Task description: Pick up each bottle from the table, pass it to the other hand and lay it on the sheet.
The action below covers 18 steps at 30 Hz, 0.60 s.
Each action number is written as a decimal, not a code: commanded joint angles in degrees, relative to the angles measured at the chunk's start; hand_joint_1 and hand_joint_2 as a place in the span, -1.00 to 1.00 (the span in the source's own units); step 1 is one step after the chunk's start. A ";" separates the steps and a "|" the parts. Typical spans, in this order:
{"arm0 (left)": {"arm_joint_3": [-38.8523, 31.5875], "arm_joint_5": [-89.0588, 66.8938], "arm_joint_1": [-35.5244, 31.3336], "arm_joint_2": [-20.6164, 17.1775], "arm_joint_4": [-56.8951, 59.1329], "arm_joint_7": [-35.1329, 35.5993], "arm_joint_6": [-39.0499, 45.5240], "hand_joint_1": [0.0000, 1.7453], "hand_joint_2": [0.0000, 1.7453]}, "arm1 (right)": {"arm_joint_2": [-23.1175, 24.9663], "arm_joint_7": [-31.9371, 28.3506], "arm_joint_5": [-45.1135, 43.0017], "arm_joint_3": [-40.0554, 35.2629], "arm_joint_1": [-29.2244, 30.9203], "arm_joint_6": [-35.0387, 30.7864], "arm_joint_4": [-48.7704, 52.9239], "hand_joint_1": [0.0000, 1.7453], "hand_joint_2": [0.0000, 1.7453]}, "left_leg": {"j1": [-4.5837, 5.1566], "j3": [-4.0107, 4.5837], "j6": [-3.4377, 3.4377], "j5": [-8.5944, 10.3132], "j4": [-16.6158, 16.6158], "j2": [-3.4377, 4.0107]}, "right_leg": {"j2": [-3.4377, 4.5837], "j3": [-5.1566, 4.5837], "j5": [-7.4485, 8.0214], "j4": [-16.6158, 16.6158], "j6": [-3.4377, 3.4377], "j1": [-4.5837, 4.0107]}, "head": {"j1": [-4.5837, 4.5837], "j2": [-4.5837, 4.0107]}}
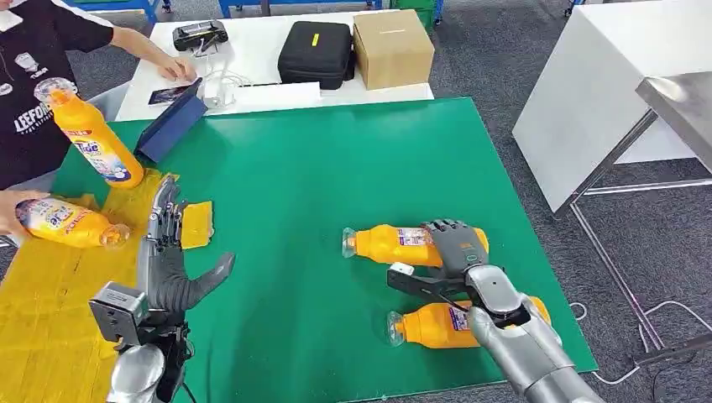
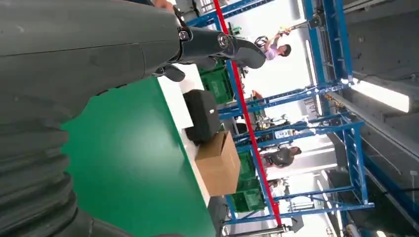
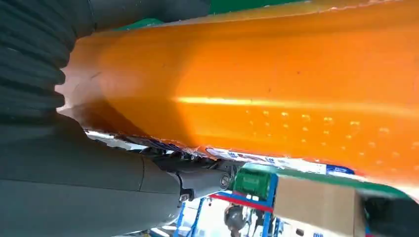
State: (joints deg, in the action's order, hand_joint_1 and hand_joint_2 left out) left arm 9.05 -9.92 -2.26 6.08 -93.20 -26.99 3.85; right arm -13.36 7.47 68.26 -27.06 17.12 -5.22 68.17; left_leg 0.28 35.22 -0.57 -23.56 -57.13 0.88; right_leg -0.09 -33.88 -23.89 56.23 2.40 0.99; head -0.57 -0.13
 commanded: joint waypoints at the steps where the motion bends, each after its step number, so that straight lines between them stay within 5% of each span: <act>1: 1.23 -0.84 -1.51 -0.59 1.62 1.82 -1.58 -1.00 1.00 | 5.25 0.02 -0.99 4.30 -0.04 -7.19 2.82 1.00 1.00 | -0.14 -0.24 0.10 -0.16 -0.08 -0.05 | 0.03 0.26 -0.11 0.00 -0.15 -0.13 | 0.00 0.00; 9: 8.58 -2.65 -4.60 -3.71 4.40 6.52 -7.11 -1.00 1.00 | 12.90 -9.74 -14.64 11.71 -4.78 -19.69 13.25 1.00 1.00 | -0.13 -0.20 0.12 -0.11 -0.05 -0.17 | -0.10 0.22 -0.12 0.02 -0.16 -0.12 | 0.00 0.00; 16: 12.17 -0.02 -8.87 -4.24 9.24 7.91 -8.13 -1.00 1.00 | 18.43 -21.38 -38.73 9.45 -3.20 -11.33 10.38 1.00 1.00 | -0.08 -0.17 0.09 -0.05 0.00 -0.05 | 0.01 0.14 -0.04 -0.01 -0.12 -0.07 | 0.02 0.00; 18: 12.28 0.18 -9.41 -4.20 10.05 7.89 -8.13 -1.00 1.00 | 18.84 -21.54 -38.86 8.79 -2.89 -11.64 9.37 1.00 1.00 | -0.07 -0.15 0.09 -0.03 0.03 -0.01 | 0.04 0.12 -0.02 -0.02 -0.11 -0.07 | 0.00 0.00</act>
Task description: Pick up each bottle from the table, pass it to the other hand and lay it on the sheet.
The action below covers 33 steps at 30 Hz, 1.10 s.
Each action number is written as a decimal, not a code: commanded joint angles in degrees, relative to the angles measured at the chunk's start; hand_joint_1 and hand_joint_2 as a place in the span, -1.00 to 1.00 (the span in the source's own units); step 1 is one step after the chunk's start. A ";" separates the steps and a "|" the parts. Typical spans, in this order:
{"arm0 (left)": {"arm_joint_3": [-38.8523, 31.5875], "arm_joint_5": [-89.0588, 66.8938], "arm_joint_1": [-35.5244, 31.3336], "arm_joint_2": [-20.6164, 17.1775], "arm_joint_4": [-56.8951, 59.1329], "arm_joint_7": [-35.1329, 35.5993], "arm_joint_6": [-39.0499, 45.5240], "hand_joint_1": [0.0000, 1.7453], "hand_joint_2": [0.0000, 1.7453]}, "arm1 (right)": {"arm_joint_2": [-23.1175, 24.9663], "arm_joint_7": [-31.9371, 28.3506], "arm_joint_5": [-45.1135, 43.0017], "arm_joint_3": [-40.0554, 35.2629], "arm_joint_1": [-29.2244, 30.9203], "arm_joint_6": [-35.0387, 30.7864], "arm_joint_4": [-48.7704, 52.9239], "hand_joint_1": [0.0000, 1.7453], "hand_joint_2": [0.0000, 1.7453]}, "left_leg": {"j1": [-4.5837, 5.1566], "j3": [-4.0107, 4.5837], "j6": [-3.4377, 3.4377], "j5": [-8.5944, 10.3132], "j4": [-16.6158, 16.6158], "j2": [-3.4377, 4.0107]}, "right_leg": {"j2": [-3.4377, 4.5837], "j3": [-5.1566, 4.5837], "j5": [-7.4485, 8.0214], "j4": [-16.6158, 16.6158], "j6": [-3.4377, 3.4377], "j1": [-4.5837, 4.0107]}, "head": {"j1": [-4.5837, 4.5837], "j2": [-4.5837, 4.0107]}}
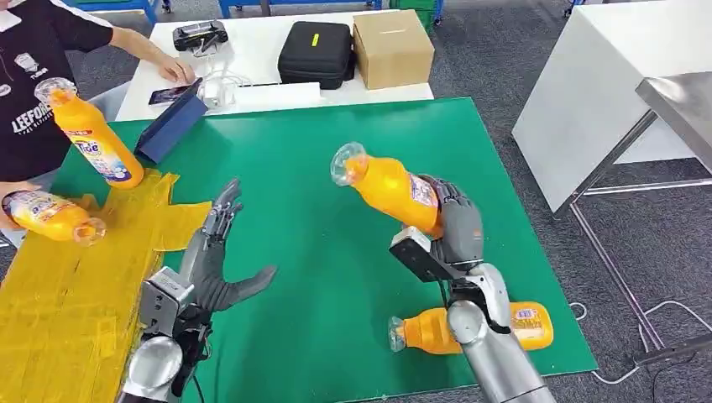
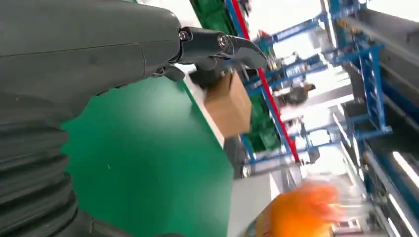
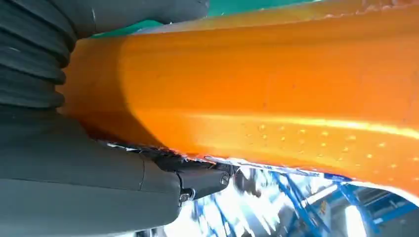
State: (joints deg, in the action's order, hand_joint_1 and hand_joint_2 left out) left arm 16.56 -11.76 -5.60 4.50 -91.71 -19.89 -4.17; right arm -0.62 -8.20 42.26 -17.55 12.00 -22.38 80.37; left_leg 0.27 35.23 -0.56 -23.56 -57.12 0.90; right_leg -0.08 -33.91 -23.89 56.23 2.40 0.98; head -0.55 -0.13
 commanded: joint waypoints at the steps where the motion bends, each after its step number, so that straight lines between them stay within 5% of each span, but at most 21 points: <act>1: 4.77 2.02 -6.06 -2.62 8.56 0.78 -0.10 -1.00 1.00 | 6.10 -5.87 -12.86 -0.72 2.23 5.51 -2.83 1.00 1.00 | -0.10 -0.22 0.10 -0.06 0.01 -0.05 | 0.02 0.22 -0.04 -0.03 -0.14 -0.09 | 0.00 0.00; 18: 4.31 6.31 -9.36 -1.85 13.06 0.78 -0.02 -1.00 1.00 | 9.74 -8.16 -19.08 -15.92 4.53 17.00 -13.23 1.00 1.00 | -0.13 -0.24 0.10 -0.07 0.03 0.02 | 0.09 0.23 -0.02 -0.06 -0.12 -0.13 | 0.00 0.00; 33: 4.80 7.31 -10.71 -1.32 15.42 1.51 -0.58 -1.00 1.00 | 10.85 -7.32 -13.83 -25.13 5.91 14.83 -14.87 1.00 1.00 | -0.18 -0.23 0.12 -0.10 -0.04 -0.14 | -0.08 0.29 -0.09 -0.02 -0.16 -0.14 | 0.00 0.00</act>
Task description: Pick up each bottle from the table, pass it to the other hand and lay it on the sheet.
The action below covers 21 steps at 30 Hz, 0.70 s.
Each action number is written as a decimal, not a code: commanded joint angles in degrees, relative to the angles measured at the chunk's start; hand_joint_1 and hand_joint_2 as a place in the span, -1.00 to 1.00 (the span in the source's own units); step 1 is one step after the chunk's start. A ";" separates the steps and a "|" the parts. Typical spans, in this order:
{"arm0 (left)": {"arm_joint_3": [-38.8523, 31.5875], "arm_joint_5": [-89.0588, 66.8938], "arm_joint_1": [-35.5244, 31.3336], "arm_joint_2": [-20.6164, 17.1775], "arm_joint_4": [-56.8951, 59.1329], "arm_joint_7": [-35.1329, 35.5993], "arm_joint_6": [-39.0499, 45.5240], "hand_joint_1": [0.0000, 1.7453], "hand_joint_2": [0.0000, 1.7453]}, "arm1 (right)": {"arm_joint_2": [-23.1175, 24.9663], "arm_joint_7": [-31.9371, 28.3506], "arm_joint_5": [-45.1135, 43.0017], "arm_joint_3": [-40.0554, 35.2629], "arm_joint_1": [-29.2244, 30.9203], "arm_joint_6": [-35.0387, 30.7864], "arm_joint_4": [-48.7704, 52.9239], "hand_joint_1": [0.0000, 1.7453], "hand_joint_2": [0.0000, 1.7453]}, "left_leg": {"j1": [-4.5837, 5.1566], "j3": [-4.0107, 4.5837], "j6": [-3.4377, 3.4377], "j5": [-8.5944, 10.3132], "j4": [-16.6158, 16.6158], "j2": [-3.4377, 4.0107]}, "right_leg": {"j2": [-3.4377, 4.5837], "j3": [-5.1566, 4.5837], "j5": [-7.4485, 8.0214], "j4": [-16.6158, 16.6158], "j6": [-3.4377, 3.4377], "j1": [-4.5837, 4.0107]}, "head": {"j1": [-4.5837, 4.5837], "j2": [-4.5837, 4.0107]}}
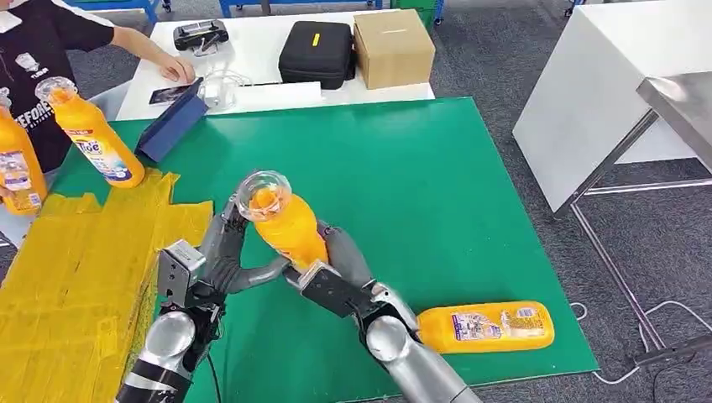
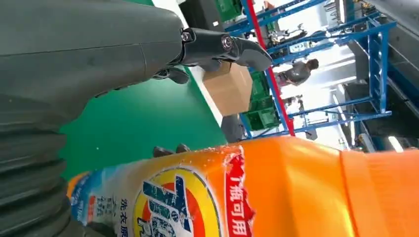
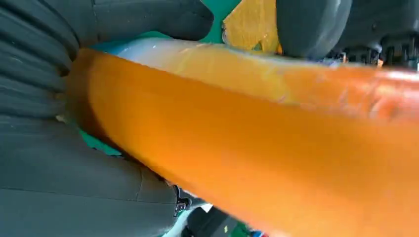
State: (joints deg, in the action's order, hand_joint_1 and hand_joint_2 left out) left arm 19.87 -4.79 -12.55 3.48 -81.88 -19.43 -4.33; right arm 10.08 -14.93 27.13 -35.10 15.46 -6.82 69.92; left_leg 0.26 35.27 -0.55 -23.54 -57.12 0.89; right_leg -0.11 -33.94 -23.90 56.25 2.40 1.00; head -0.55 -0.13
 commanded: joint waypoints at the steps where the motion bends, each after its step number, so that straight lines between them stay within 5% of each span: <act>1: 1.47 0.64 -3.91 -0.31 5.97 1.23 -0.67 -1.00 1.00 | 0.23 -0.48 1.42 -7.87 2.58 -0.86 -4.32 1.00 1.00 | -0.07 -0.15 0.07 -0.05 0.01 -0.07 | -0.01 0.16 -0.04 -0.03 -0.10 -0.07 | 0.00 0.00; 21: 3.61 3.30 -2.99 -1.34 5.29 1.49 -4.62 -1.00 1.00 | 0.05 -0.38 0.85 -8.13 2.43 -2.52 -5.19 1.00 1.00 | -0.14 -0.25 0.09 -0.11 -0.03 -0.15 | -0.05 0.29 -0.08 -0.05 -0.13 -0.15 | 0.00 0.00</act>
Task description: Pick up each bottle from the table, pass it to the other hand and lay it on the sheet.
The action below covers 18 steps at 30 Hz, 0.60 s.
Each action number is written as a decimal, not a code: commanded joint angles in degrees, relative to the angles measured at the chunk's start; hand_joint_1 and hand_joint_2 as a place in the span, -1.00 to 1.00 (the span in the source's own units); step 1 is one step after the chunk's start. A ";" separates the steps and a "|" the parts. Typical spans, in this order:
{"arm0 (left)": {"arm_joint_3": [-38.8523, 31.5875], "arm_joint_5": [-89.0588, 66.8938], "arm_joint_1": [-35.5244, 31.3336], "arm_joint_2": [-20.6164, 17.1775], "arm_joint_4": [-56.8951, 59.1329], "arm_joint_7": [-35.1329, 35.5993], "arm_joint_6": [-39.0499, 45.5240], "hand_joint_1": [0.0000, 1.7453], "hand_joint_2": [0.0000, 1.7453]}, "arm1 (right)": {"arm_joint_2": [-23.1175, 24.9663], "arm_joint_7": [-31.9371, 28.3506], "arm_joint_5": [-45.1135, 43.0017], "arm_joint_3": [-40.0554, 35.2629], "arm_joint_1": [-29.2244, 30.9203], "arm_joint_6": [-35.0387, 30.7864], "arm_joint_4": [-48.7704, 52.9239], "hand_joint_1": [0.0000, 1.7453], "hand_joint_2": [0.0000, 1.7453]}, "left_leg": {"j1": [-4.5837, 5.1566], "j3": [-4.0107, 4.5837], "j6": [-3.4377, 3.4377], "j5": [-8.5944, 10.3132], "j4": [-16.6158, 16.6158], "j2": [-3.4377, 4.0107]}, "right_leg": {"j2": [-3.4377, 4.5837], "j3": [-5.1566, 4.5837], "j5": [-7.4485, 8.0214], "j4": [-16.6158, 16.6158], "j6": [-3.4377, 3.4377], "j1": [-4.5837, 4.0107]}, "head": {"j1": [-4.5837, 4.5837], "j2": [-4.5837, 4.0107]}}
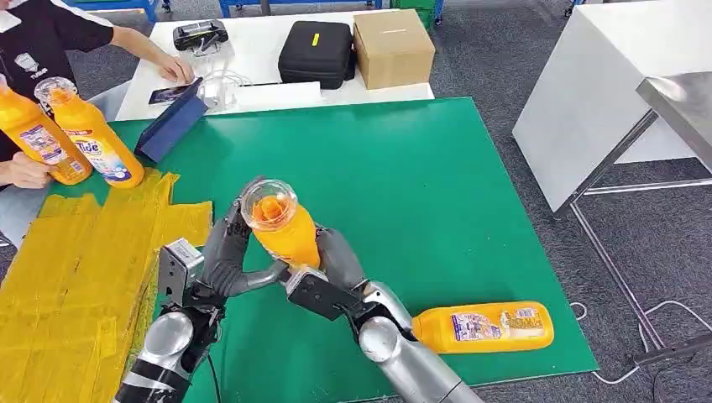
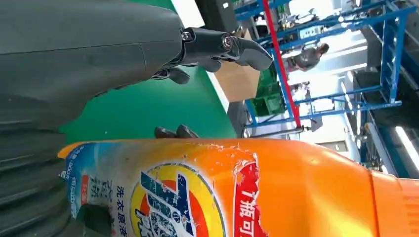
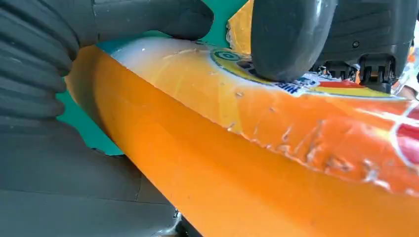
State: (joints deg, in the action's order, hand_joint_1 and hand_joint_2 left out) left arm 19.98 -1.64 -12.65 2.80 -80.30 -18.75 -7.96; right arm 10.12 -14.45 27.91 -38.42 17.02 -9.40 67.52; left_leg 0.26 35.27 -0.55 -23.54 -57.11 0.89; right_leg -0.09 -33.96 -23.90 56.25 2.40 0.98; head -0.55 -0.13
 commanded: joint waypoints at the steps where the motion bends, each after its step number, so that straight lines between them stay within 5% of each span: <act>1: 3.55 0.27 -2.83 -0.63 3.49 0.73 -1.02 -1.00 1.00 | -0.08 -0.87 0.04 -4.90 0.87 0.15 -2.66 1.00 1.00 | -0.08 -0.17 0.06 -0.06 0.00 -0.15 | -0.09 0.21 -0.06 -0.04 -0.09 -0.08 | 0.00 0.00; 18: 3.45 1.15 -2.60 -0.14 3.04 0.53 -0.89 -1.00 1.00 | 0.10 -0.79 -0.30 -5.19 1.07 0.42 -3.70 1.00 1.00 | -0.12 -0.22 0.07 -0.09 -0.02 -0.14 | -0.08 0.28 -0.08 -0.04 -0.11 -0.11 | 0.00 0.00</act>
State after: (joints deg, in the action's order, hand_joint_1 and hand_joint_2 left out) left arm 21.20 -0.57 -12.53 2.54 -80.30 -18.71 -9.07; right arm 10.23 -14.93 27.21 -39.06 17.01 -9.64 67.01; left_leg 0.26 35.27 -0.55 -23.54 -57.11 0.89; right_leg -0.09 -33.95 -23.90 56.25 2.40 0.98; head -0.55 -0.13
